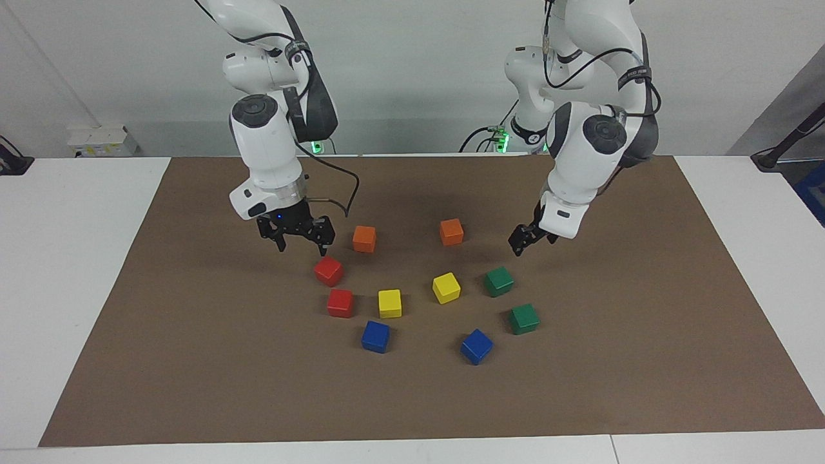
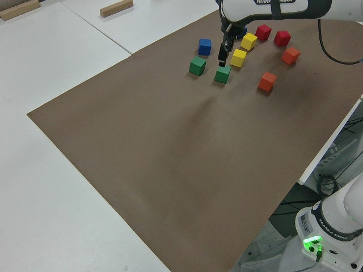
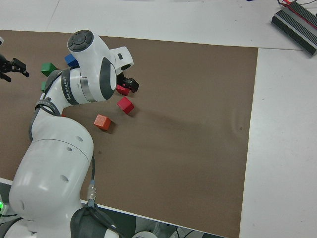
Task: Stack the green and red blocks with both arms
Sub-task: 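Grasp a green block with the left gripper while the right gripper grasps red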
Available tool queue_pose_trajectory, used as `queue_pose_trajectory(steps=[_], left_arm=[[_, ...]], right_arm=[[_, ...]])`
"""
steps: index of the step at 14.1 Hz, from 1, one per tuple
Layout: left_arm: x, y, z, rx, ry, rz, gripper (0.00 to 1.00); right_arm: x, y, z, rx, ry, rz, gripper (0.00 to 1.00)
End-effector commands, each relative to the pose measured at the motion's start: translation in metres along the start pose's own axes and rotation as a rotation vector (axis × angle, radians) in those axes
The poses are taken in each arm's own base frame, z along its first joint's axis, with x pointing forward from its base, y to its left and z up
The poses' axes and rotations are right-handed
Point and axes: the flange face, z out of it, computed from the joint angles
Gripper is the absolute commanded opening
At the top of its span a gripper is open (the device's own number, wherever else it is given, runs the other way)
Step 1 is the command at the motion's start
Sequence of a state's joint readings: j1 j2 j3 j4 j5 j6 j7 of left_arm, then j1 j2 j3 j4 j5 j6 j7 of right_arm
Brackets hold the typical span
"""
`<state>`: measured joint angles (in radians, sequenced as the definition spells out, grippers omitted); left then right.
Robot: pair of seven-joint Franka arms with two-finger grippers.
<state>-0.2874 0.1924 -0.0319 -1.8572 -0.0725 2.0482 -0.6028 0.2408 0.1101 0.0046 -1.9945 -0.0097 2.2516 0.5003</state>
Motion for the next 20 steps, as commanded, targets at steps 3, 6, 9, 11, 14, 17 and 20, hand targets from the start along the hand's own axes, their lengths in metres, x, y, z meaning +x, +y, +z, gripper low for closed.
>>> queue_pose_trajectory(steps=[3,6,9,11,14,17,20], left_arm=[[0.008,0.051,0.058,-0.012,0.006,-0.125,1.00],[0.009,0.051,0.068,-0.008,0.002,-0.131,1.00],[0.014,0.054,0.086,-0.014,0.014,-0.146,1.00],[0.007,0.060,0.093,-0.006,0.012,-0.130,1.00],[0.005,0.061,0.102,-0.006,0.014,-0.128,1.00],[0.001,0.059,0.110,0.006,0.010,-0.120,0.80],[-0.014,0.062,0.117,0.048,0.013,-0.072,0.00]], right_arm=[[-0.001,-0.006,0.035,-0.004,-0.010,0.155,1.00],[-0.005,-0.006,0.041,-0.011,-0.020,0.218,1.00],[-0.010,-0.015,0.046,-0.011,-0.024,0.239,1.00],[-0.016,-0.024,0.051,-0.015,-0.032,0.265,1.00],[-0.032,-0.032,0.067,0.000,-0.019,0.256,1.00],[-0.034,-0.025,0.073,0.000,-0.018,0.245,1.00],[-0.042,-0.018,0.083,0.008,-0.009,0.243,1.00]])
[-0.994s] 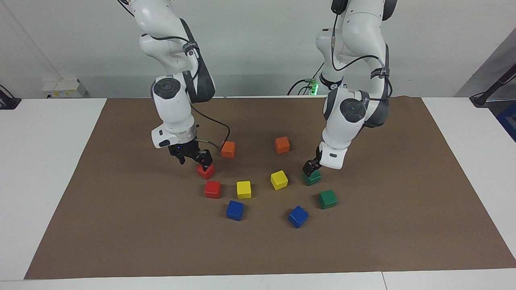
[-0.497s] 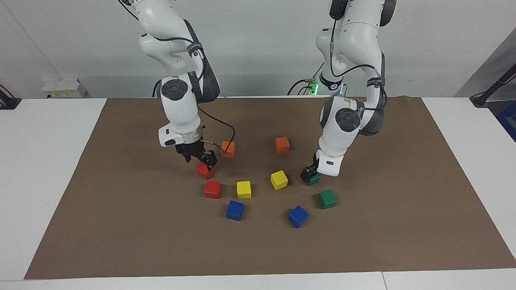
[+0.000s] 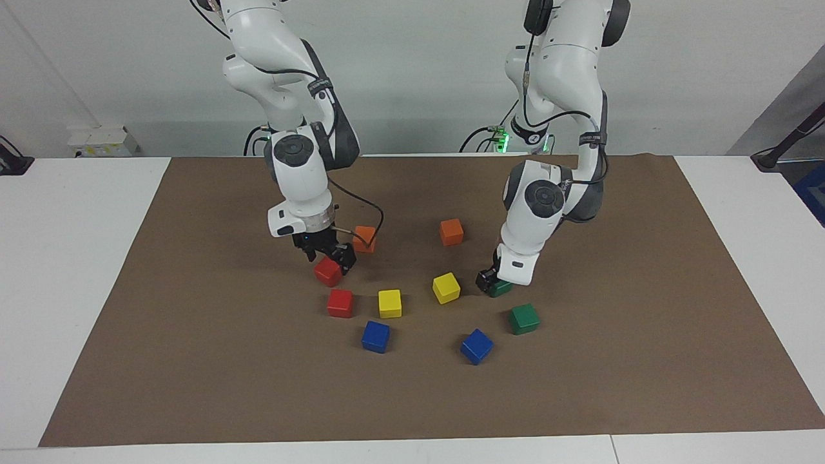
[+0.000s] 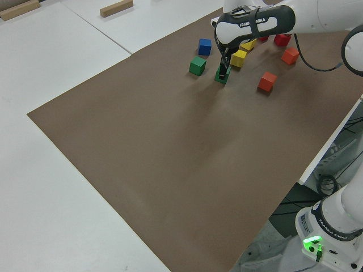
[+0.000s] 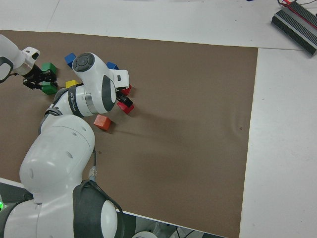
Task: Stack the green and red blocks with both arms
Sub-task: 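Grasp a green block with the left gripper while the right gripper grasps red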
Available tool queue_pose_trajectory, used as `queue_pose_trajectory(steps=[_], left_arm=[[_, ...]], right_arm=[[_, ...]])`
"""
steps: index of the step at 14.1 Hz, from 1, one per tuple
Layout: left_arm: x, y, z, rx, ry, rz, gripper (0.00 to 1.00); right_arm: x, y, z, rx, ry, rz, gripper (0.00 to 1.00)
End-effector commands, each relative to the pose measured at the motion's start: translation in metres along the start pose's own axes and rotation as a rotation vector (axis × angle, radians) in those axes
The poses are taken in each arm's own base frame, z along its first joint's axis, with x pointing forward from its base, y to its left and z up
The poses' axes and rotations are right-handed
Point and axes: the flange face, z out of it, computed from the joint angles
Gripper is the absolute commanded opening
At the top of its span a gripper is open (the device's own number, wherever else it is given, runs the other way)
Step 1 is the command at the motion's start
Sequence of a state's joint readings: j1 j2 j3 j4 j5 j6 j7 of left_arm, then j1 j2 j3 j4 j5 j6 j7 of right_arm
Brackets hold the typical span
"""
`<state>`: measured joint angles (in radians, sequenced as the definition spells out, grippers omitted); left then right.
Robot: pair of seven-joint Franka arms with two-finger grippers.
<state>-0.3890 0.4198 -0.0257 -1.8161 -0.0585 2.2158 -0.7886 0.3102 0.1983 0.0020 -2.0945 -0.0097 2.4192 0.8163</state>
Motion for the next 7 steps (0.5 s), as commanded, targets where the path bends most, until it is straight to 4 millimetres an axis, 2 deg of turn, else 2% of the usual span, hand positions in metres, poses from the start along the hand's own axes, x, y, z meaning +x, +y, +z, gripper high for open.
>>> queue_pose_trajectory(steps=[1,4,6,7], left_arm=[[-0.009,0.002,0.003,0.019,0.029,0.032,0.00],[0.000,-0.003,-0.005,0.013,0.033,0.025,0.00],[0.027,-0.032,-0.031,0.009,0.036,0.027,0.00],[0.040,-0.055,-0.051,0.011,0.026,0.076,0.00]], right_arm=[[-0.006,0.012,0.007,0.011,0.010,-0.004,1.00],[-0.008,0.014,0.015,0.004,0.004,-0.022,1.00],[-0.003,0.024,0.018,0.009,0.012,-0.026,1.00],[-0.004,0.025,0.019,0.011,0.014,-0.033,1.00]])
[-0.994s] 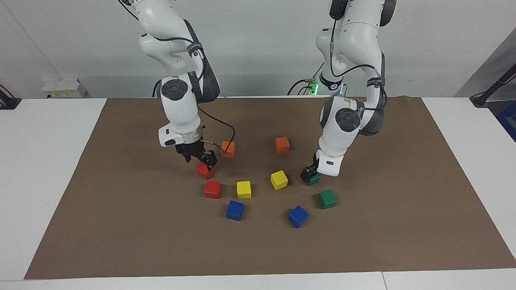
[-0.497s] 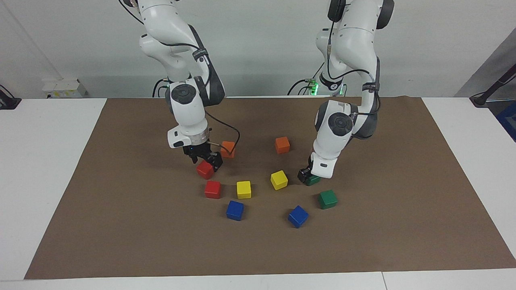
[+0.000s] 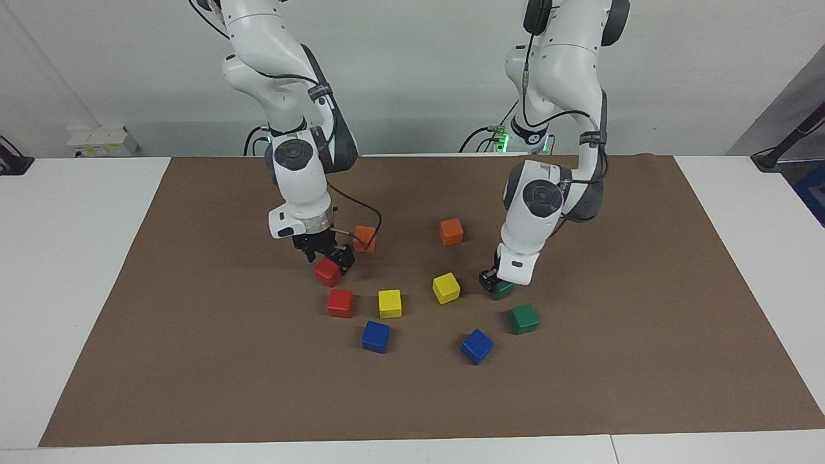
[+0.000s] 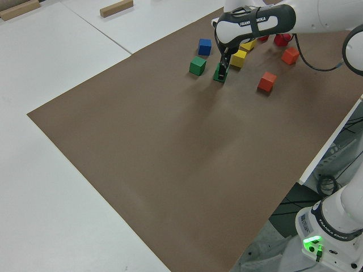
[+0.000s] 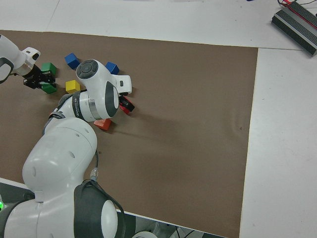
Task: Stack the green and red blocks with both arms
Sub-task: 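Carry the green block outward with the left gripper while the right gripper lifts red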
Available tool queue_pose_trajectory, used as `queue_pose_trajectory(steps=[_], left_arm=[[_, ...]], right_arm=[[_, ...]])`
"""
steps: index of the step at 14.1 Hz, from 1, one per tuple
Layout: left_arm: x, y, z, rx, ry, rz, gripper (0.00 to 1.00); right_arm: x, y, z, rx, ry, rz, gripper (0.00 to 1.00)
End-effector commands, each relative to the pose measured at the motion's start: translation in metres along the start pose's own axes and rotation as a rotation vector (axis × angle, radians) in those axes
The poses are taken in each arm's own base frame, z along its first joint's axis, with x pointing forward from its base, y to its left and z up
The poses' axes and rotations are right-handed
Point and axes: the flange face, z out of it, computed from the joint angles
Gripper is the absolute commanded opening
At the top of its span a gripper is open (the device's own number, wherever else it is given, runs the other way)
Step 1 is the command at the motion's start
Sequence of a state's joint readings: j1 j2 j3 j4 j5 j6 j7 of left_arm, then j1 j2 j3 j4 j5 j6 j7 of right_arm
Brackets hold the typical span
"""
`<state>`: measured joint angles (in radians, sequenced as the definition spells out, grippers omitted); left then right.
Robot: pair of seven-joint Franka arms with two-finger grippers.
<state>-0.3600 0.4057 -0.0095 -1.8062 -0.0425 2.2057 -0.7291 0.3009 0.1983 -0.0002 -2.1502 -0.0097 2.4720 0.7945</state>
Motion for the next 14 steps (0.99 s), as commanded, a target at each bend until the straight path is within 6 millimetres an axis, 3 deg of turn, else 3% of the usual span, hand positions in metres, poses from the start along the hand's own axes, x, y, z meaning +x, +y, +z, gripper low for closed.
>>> queue_pose_trajectory(steps=[1,3,6,8,11,13,14], left_arm=[[0.032,-0.065,-0.055,0.010,-0.011,0.095,0.00],[0.061,-0.125,-0.077,0.013,-0.029,0.177,0.00],[0.100,-0.214,-0.076,0.002,-0.025,0.270,0.00],[0.109,-0.259,-0.068,-0.005,0.009,0.313,0.00],[0.107,-0.310,-0.040,-0.007,0.086,0.317,0.00],[0.111,-0.321,-0.038,-0.006,0.100,0.315,0.00],[0.111,-0.328,-0.034,-0.005,0.107,0.312,0.00]], right_arm=[[0.001,0.011,0.002,0.015,0.016,-0.023,1.00],[0.000,0.011,0.003,0.013,0.014,-0.022,1.00],[0.000,0.010,0.006,0.013,0.014,-0.024,1.00],[-0.001,0.010,0.010,0.009,0.009,-0.026,1.00],[-0.003,0.009,0.018,0.001,0.000,-0.029,0.98],[-0.004,0.007,0.017,0.003,0.001,-0.033,0.95],[-0.003,0.008,0.017,0.002,0.001,-0.044,0.80]])
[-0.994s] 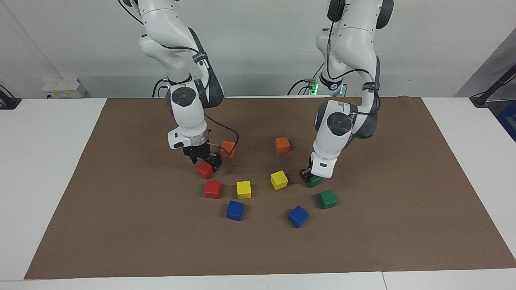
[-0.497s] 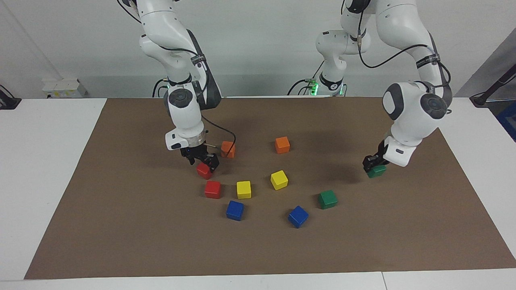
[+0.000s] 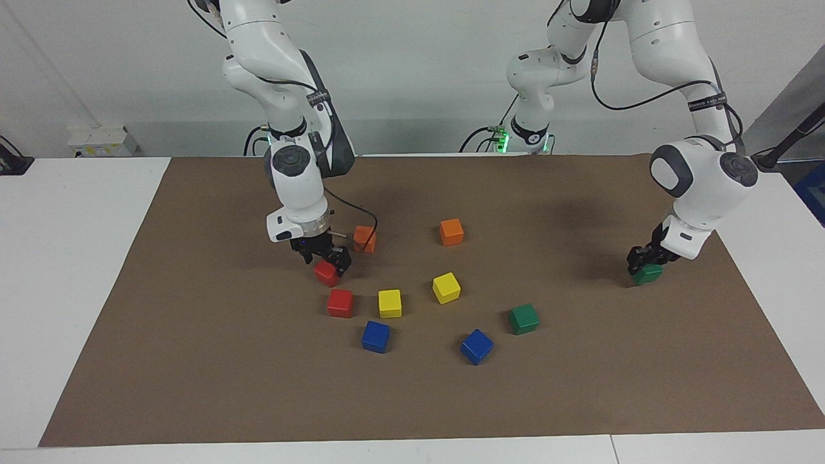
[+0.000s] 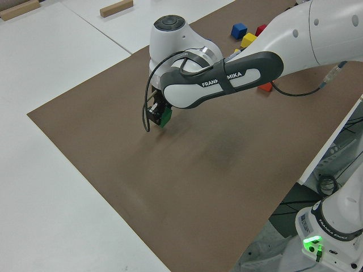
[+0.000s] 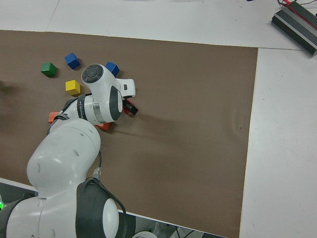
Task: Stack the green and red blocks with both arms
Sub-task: 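Carry the green block outward with the left gripper while the right gripper lifts red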
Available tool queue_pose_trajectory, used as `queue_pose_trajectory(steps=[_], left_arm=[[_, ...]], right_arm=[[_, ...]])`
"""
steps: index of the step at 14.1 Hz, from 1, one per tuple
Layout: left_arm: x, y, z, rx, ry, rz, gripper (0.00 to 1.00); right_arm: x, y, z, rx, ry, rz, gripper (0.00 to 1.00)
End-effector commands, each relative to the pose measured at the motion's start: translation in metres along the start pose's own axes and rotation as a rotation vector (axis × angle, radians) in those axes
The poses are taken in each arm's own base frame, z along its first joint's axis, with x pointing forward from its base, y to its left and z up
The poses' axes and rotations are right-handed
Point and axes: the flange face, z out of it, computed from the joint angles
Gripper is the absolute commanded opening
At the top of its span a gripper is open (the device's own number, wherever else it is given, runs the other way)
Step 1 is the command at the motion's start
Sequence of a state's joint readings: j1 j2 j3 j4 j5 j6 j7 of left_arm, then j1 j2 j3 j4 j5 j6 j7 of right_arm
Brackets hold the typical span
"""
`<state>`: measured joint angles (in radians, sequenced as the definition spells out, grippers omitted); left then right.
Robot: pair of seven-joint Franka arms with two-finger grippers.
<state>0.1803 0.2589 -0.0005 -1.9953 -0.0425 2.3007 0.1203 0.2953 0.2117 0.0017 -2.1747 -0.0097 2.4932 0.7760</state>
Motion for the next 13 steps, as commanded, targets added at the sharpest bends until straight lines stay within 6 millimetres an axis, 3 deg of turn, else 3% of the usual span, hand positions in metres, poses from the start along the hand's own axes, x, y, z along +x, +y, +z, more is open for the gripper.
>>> queue_pose_trajectory(steps=[1,2,4,6,9,13], left_arm=[[-0.014,-0.012,-0.004,0.009,0.045,0.011,0.00],[-0.017,-0.013,0.001,0.011,0.056,0.009,0.00],[-0.021,-0.014,0.010,0.017,0.086,0.006,0.00],[-0.021,-0.013,0.012,0.017,0.085,0.015,0.00],[-0.021,-0.014,0.022,0.019,0.073,0.089,0.00],[-0.020,-0.013,0.028,0.018,0.062,0.140,0.00]], right_arm=[[0.003,0.001,0.001,0.015,0.016,-0.067,0.55],[0.009,0.006,0.000,0.011,0.014,-0.099,0.27],[0.033,0.023,-0.013,0.003,0.015,-0.136,0.04],[0.073,0.054,-0.033,-0.010,0.017,-0.237,0.03],[0.121,0.112,-0.042,-0.016,0.053,-0.390,0.03],[0.149,0.174,-0.038,-0.036,0.075,-0.579,0.03]])
